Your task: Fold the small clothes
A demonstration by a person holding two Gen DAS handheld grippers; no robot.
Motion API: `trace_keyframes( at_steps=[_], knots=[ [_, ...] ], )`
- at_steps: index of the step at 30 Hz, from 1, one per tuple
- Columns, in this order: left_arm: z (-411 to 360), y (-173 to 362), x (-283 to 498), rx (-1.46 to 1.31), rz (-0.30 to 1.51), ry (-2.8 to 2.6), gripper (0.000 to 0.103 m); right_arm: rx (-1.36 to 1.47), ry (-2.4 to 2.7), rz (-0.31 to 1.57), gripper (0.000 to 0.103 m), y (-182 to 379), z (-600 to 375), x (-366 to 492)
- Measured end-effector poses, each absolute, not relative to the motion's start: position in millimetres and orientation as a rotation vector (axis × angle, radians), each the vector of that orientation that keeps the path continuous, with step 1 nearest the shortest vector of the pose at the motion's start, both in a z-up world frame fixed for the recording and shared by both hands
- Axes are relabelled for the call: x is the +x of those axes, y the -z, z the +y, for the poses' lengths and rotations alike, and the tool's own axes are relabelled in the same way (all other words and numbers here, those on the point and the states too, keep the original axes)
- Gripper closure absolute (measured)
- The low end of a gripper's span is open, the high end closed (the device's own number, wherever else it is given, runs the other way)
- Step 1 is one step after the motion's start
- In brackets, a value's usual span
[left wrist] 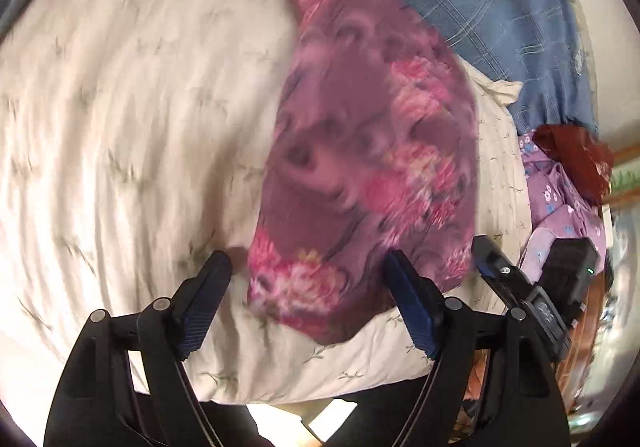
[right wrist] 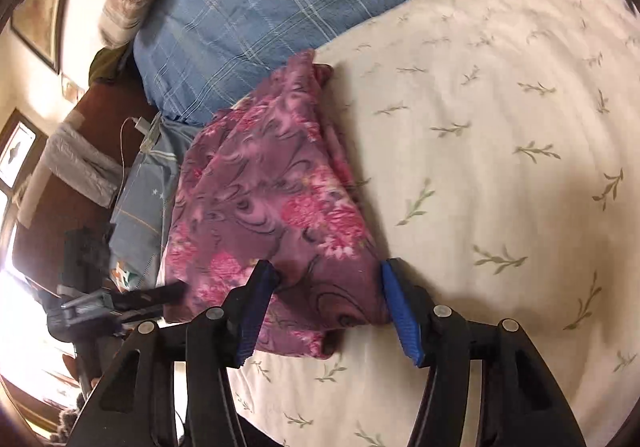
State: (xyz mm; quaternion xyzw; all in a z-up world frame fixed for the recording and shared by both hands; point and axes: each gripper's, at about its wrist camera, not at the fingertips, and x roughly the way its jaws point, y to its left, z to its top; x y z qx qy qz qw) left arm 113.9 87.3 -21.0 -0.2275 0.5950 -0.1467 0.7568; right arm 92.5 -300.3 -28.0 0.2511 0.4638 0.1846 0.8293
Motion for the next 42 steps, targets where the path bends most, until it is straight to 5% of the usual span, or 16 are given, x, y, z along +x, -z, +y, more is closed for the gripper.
trace_keyframes(
  at_steps=[6, 14, 16, 17, 18, 19, 25, 30, 34, 35, 37, 42],
  knots=[
    [95.4, -6.5, 96.5, -0.653, 1.234, 0.382, 0.021, 0.518, -0.408, 0.953, 0.045, 5.0, -297.3, 84.1],
    [74.7, 22.3, 98.9, -0.808, 1.330, 0.379, 0.021, 0.637, -0.398, 0.964, 0.045, 8.3, -312.1, 86.8],
    [73.0, 22.1, 103.0, -0.769, 1.315, 0.327, 0.030, 0.659, -0.395, 0.964, 0.045, 11.1, -310.7, 91.0],
    [77.3, 19.7, 104.5, -0.759, 1.296, 0.301, 0.052, 0.664, -0.394, 0.972, 0.046, 14.0, -309.8, 94.4],
    [80.7, 19.1, 108.1, -0.751, 1.294, 0.286, 0.070, 0.655, -0.395, 0.995, 0.060, 17.8, -306.5, 99.4],
    [85.2, 18.6, 111.0, -0.763, 1.303, 0.280, 0.074, 0.634, -0.405, 1.008, 0.097, 18.3, -302.1, 101.8],
    [108.3, 7.8, 102.8, -0.767, 1.253, 0.260, 0.079, 0.711, -0.618, 0.931, 0.097, -13.4, -279.6, 92.5],
    [117.7, 44.5, 102.6, -0.822, 1.304, 0.240, 0.075, 0.701, -0.504, 1.110, 0.098, 52.0, -281.8, 91.5],
    [120.1, 15.8, 86.8, -0.709, 1.238, 0.331, 0.074, 0.772, -0.574, 1.063, 0.074, 37.2, -295.5, 85.8],
    [120.4, 8.0, 81.6, -0.682, 1.209, 0.354, 0.065, 0.748, -0.596, 1.013, 0.067, 23.7, -299.0, 84.5],
    [118.3, -9.8, 71.2, -0.620, 1.132, 0.384, 0.048, 0.709, -0.575, 0.941, 0.032, 8.4, -304.8, 85.0],
    [109.0, -26.0, 84.8, -0.462, 1.070, 0.284, 0.043, 0.631, -0.511, 0.950, 0.031, 17.0, -298.2, 107.4]
  ],
)
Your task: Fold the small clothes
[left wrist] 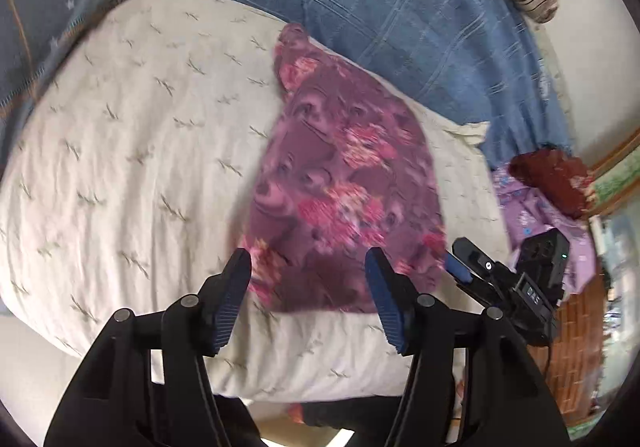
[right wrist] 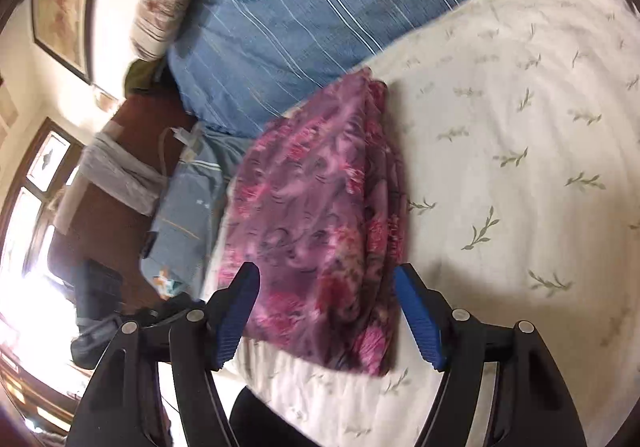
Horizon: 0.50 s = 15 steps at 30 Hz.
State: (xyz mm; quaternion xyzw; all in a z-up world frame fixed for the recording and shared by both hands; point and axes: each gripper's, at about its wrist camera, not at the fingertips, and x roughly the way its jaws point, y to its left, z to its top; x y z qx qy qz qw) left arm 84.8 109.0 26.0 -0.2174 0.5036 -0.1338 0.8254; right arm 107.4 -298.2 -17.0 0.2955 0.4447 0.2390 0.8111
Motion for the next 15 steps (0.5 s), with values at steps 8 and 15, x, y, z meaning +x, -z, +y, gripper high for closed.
trace_keyframes(
  at_steps=[8, 15],
  knots=[
    [96.4, 7.5, 111.3, -0.386, 1.177, 0.184, 0.058, 0.590, -0.659, 0.967, 0.086, 15.3, -277.6, 112.4],
    [101.0, 13.7, 104.5, -0.394, 1.212, 0.194, 0.055, 0.436, -0.538, 1.082, 0.080, 37.0, -278.7, 105.0]
  ],
)
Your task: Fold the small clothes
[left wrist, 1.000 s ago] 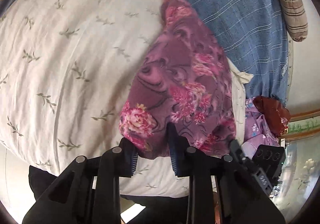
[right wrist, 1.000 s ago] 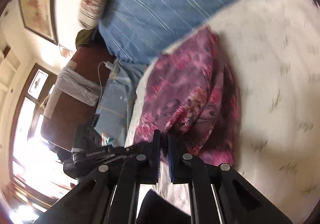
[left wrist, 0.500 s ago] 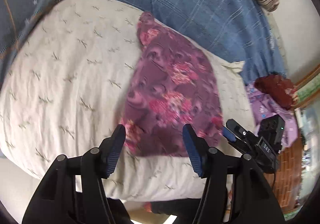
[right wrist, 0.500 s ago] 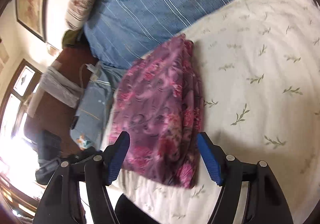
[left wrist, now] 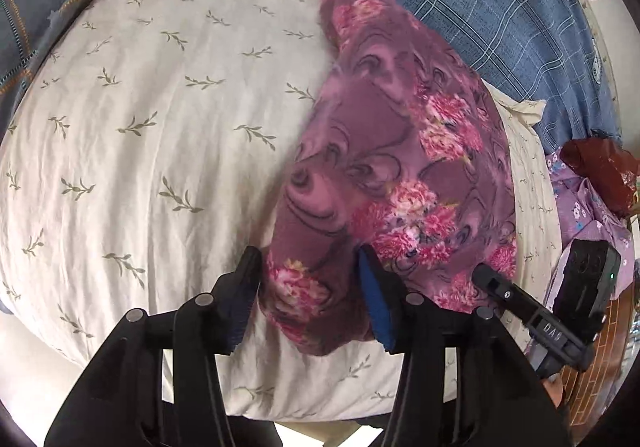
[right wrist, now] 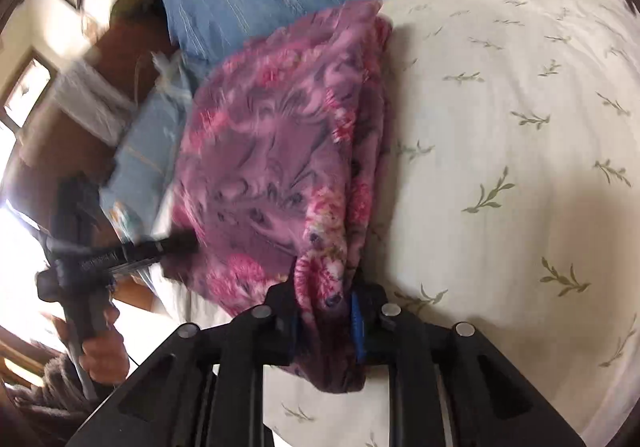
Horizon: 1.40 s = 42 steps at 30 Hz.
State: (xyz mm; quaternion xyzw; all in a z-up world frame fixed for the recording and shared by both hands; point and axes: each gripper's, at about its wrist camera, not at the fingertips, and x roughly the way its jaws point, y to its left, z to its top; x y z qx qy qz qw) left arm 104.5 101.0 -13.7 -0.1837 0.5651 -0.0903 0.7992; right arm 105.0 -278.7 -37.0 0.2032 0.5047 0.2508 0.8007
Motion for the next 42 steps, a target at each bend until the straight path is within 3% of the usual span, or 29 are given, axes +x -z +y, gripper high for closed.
trace_keyframes(
  at_steps=[1, 5, 7, 9, 19, 20, 21, 22, 26, 29, 31, 33, 36, 37, 38, 39, 40, 42],
  knots=[
    [99.0, 8.0, 102.2, -0.375, 1.206, 0.212, 0.056, 0.458, -0.531, 1.085, 0.074, 33.6, -281.2, 104.5],
    [115.4, -32.1, 96.7, -0.395, 1.095, 0.290, 0.056, 0.506, -0.517, 0.986, 0.073, 0.8, -301.5, 109.3],
    [121.1, -53.5, 117.7, -0.395, 1.052, 0.272, 0.055, 0.572, -0.509, 0.931, 0.062, -15.5, -312.1, 126.1],
    [121.2, -63.7, 149.5, -0.389, 1.046, 0.274, 0.051, 0.605, -0.498, 0.908, 0.061, -26.0, -311.8, 152.9],
    [102.7, -16.6, 307.0, -0.487, 1.327, 0.275, 0.048, 0.648, -0.441, 0.993, 0.061, 2.8, -290.8, 275.0],
    [97.8, -14.2, 313.6, -0.480, 1.334, 0.273, 0.051, 0.644, -0.446, 1.004, 0.062, 7.3, -287.7, 280.9],
    [91.3, -17.9, 317.8, -0.453, 1.307, 0.281, 0.074, 0.629, -0.468, 1.017, 0.085, 10.4, -283.1, 286.6],
    [85.6, -26.4, 317.3, -0.420, 1.265, 0.298, 0.084, 0.605, -0.478, 1.004, 0.099, 6.8, -280.6, 287.1],
    [66.4, -40.1, 305.0, -0.197, 1.036, 0.306, 0.086, 0.518, -0.508, 0.742, 0.100, -33.6, -288.7, 254.5],
    [50.5, 0.7, 314.1, -0.037, 1.135, 0.200, 0.085, 0.477, -0.384, 0.908, 0.099, 7.0, -292.5, 270.7],
    [53.5, -3.3, 309.6, -0.058, 1.113, 0.190, 0.086, 0.439, -0.372, 0.999, 0.098, 28.8, -285.2, 275.3],
    [62.2, -21.6, 301.3, -0.107, 1.099, 0.201, 0.085, 0.430, -0.354, 0.951, 0.093, 17.7, -283.2, 264.2],
    [74.4, -55.1, 275.2, -0.218, 1.044, 0.294, 0.085, 0.473, -0.414, 0.858, 0.092, -11.8, -283.0, 239.9],
    [80.1, -65.9, 261.0, -0.267, 1.013, 0.348, 0.083, 0.479, -0.451, 0.820, 0.092, -22.2, -281.8, 228.2],
    [83.5, -72.9, 245.7, -0.294, 0.979, 0.378, 0.071, 0.474, -0.481, 0.799, 0.090, -28.4, -279.9, 217.7],
    [82.6, -74.4, 235.8, -0.301, 0.965, 0.377, 0.047, 0.467, -0.531, 0.790, 0.085, -31.1, -277.1, 205.6],
    [80.5, -68.3, 227.3, -0.307, 0.966, 0.373, 0.038, 0.459, -0.544, 0.791, 0.080, -29.1, -273.9, 198.0],
    [69.6, -39.5, 227.0, -0.286, 1.034, 0.356, 0.035, 0.425, -0.535, 0.868, 0.076, -6.1, -262.1, 192.3]
  ],
)
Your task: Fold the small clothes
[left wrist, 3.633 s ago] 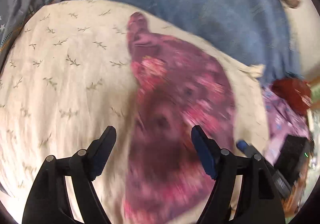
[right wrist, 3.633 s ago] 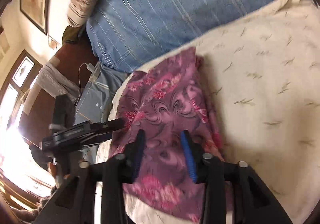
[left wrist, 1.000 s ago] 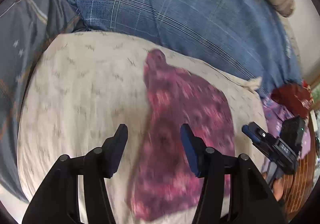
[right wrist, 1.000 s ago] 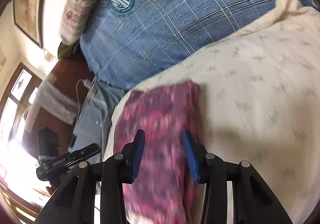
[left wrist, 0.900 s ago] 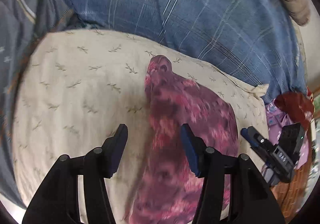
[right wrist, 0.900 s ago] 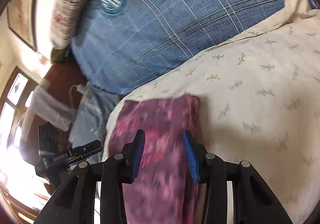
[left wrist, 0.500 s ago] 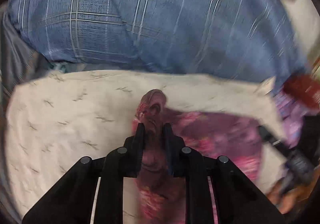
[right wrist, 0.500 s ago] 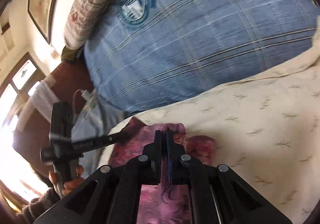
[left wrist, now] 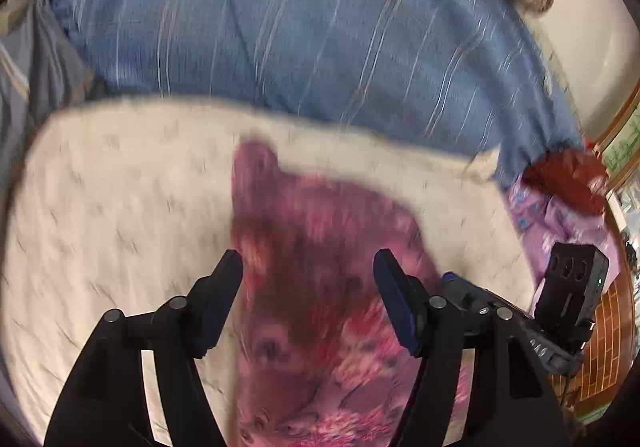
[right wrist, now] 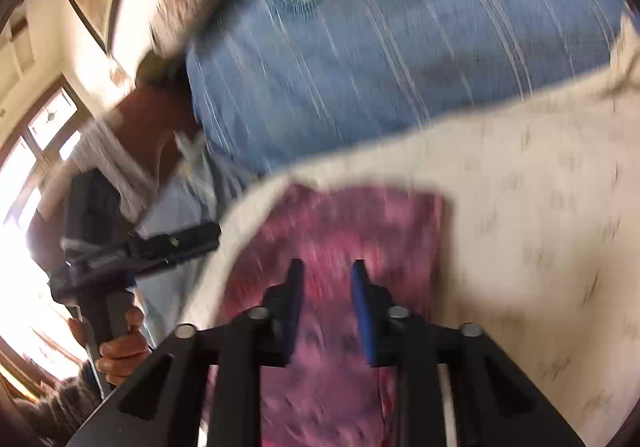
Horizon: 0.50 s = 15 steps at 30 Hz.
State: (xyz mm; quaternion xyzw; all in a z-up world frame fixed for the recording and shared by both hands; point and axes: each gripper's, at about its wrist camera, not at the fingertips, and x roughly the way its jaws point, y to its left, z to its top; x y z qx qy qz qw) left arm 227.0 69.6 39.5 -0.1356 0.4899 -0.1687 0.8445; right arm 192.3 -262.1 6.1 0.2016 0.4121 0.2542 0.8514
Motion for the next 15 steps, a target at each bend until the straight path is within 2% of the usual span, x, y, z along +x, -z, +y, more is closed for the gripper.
trace_keyframes(
  at_steps=[2, 4, 6, 9, 13, 15],
  knots=[
    [58.3, 11.0, 238.9, -0.275, 1.209, 0.293, 0.032, 0.439, -0.497, 0.947, 0.079, 31.1, -258.1, 195.7],
    [67.1, 9.9, 233.2, -0.351, 1.154, 0.285, 0.031, 0.488, -0.480, 0.938, 0.080, 27.9, -263.7, 194.5],
    [67.8, 0.3, 226.3, -0.363, 1.170, 0.266, 0.033, 0.513, -0.476, 0.924, 0.075, 14.8, -265.3, 187.7],
    [61.5, -11.3, 209.7, -0.284, 1.147, 0.244, 0.033, 0.456, -0.466, 0.920, 0.072, -1.9, -271.5, 164.4],
    [55.5, -25.4, 175.0, -0.237, 1.104, 0.229, 0.033, 0.439, -0.433, 0.947, 0.052, -0.9, -279.9, 128.3],
    [53.3, -31.0, 160.3, -0.221, 1.096, 0.220, 0.033, 0.422, -0.413, 0.976, 0.052, 1.9, -286.1, 109.9]
  ],
)
